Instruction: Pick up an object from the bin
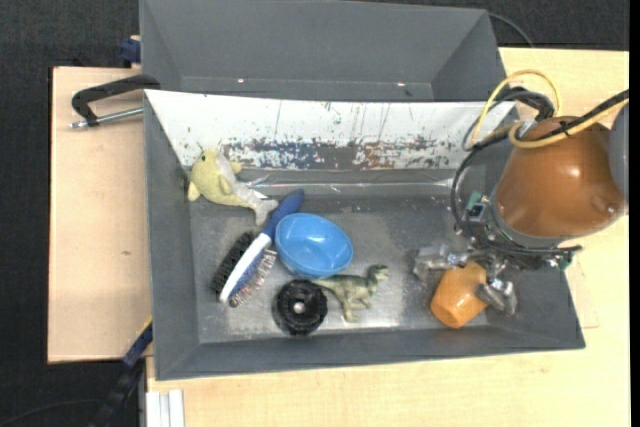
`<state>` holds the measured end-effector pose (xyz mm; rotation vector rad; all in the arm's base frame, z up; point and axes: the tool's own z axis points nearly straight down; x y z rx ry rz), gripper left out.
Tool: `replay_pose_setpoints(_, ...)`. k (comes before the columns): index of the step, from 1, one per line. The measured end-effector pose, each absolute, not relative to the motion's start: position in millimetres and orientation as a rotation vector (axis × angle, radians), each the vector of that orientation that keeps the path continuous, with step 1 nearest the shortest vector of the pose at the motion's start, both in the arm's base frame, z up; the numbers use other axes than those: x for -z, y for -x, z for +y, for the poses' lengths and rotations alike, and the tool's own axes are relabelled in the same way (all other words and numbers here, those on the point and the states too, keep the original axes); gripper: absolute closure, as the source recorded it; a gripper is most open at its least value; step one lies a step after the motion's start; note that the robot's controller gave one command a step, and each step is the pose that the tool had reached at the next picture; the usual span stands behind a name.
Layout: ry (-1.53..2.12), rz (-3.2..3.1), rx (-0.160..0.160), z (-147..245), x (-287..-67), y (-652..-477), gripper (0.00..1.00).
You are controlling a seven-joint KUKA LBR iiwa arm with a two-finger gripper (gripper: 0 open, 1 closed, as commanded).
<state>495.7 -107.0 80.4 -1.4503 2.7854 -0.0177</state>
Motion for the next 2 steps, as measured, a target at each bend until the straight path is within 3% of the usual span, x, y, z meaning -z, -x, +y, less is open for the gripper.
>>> replay_pose_setpoints(1, 1.449, 2.788, 0.016, -107.4, -80.5, -494.6, 1.0)
replay_pose_setpoints(2, 1.64, 2.665, 0.013, -101.7, -237.4, -503.8, 1.0)
